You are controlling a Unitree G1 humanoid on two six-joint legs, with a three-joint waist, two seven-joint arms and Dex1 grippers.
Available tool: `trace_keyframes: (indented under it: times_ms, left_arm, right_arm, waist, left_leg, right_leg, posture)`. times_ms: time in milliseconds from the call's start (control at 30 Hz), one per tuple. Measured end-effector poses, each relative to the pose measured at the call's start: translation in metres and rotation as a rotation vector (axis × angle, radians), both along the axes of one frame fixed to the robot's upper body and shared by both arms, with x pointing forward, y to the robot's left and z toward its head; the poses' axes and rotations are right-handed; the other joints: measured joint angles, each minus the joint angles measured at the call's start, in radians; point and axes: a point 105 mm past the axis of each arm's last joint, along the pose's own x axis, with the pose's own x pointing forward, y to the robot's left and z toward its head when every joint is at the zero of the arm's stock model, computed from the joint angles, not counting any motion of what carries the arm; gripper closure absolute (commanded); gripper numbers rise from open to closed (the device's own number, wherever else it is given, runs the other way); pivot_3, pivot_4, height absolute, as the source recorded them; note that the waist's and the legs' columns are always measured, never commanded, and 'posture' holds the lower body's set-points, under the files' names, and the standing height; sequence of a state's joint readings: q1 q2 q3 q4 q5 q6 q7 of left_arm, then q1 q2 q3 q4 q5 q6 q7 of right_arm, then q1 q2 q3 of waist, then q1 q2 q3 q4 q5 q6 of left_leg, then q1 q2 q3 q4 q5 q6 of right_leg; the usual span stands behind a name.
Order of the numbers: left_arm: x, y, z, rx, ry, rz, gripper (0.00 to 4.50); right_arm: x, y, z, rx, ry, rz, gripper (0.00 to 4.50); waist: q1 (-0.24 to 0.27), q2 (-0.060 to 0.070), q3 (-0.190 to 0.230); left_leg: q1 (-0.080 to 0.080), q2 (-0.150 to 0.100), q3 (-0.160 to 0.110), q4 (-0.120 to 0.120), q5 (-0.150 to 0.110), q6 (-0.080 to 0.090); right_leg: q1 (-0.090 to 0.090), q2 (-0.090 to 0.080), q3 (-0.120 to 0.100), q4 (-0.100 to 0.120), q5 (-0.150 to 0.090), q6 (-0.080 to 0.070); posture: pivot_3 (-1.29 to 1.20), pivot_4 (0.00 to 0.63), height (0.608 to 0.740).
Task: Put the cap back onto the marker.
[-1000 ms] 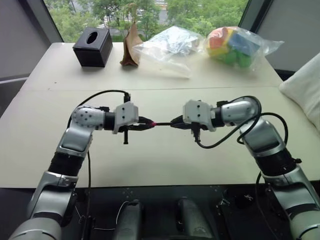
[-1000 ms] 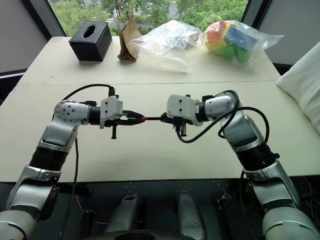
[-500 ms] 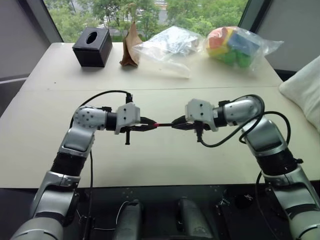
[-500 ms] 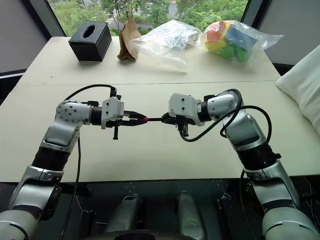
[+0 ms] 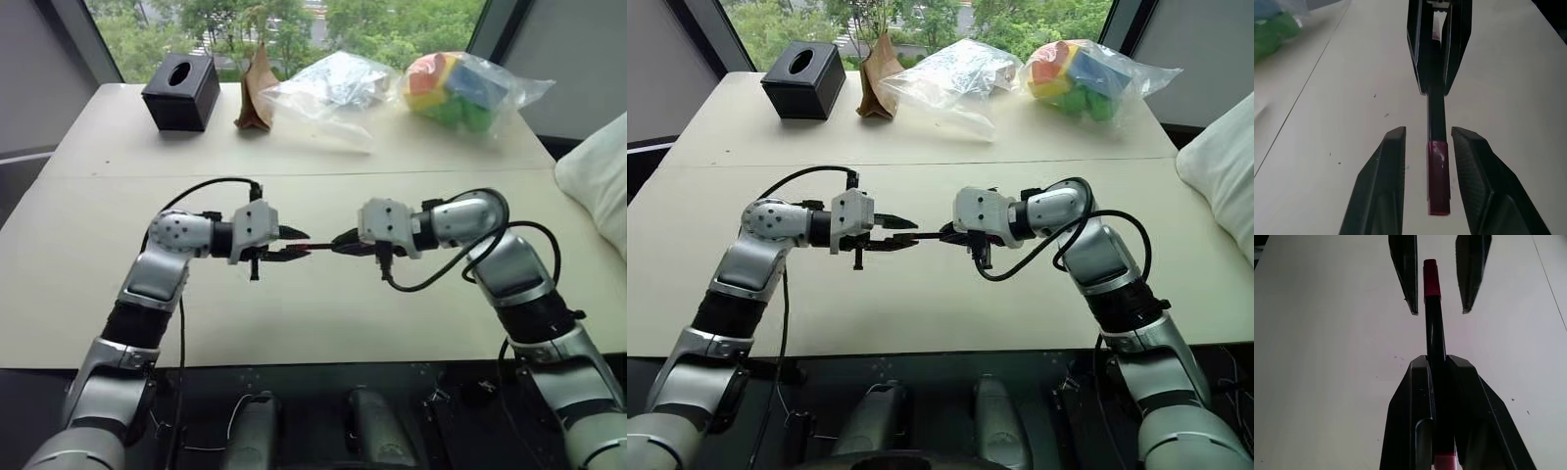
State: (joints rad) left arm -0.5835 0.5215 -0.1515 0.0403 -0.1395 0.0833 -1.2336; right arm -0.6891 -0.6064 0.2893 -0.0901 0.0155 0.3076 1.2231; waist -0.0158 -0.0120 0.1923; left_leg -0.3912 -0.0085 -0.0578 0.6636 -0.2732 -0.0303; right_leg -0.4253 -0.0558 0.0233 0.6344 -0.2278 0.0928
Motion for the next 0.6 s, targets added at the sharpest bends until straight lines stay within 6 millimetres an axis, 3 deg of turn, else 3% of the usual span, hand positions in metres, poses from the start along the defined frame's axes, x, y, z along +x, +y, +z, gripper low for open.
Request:
trace_keyframes:
  times_ms: [67,100,267,400,600]
  left_arm:
    - [-0.003,0.009,-0.004,0.017,0.015,0.028,0.37]
    - [-0.004,0.013,-0.007,0.022,0.029,0.047,0.05]
    - [-0.013,0.027,-0.013,0.029,0.065,0.108,0.05]
    - [-0.014,0.029,-0.011,-0.007,0.067,0.156,0.05]
    - [-0.008,0.018,-0.010,-0.116,0.121,0.202,0.05]
  right_arm:
    - [0.003,-0.006,-0.001,-0.010,-0.002,-0.017,4.50]
    - [0.005,-0.011,-0.001,-0.022,0.000,-0.034,4.50]
    - [0.012,-0.038,0.004,-0.041,-0.016,-0.123,4.50]
    - [0.018,-0.070,-0.002,-0.037,-0.006,-0.270,4.50]
    - [0.021,-0.136,-0.016,0.095,-0.018,-0.779,4.50]
  waist:
    - [-0.002,0.000,0.000]
    - [-0.002,0.000,0.000]
    - [0.004,0.000,0.000]
    - [0.007,0.000,0.000]
    - [0.003,0.000,0.000]
  left_leg:
    - [0.000,0.000,0.000,0.000,0.000,0.000]
    - [0.000,0.000,0.000,0.000,0.000,0.000]
    - [0.000,0.000,0.000,0.000,0.000,0.000]
    - [0.000,0.000,0.000,0.000,0.000,0.000]
    - [0.000,0.000,0.000,0.000,0.000,0.000]
  right_leg:
    - [0.000,0.000,0.000,0.000,0.000,0.000]
    - [0.000,0.000,0.000,0.000,0.000,0.000]
    - [0.000,0.000,0.000,0.000,0.000,0.000]
    - [0.001,-0.001,0.000,0.000,0.000,0.000]
    - [0.001,-0.001,0.000,0.000,0.000,0.000]
  posture:
    - [0.00,0.150,0.740]
    - [0.00,0.150,0.740]
    - [0.00,0.150,0.740]
    - [0.00,0.150,0.740]
    - [0.00,0.150,0.740]
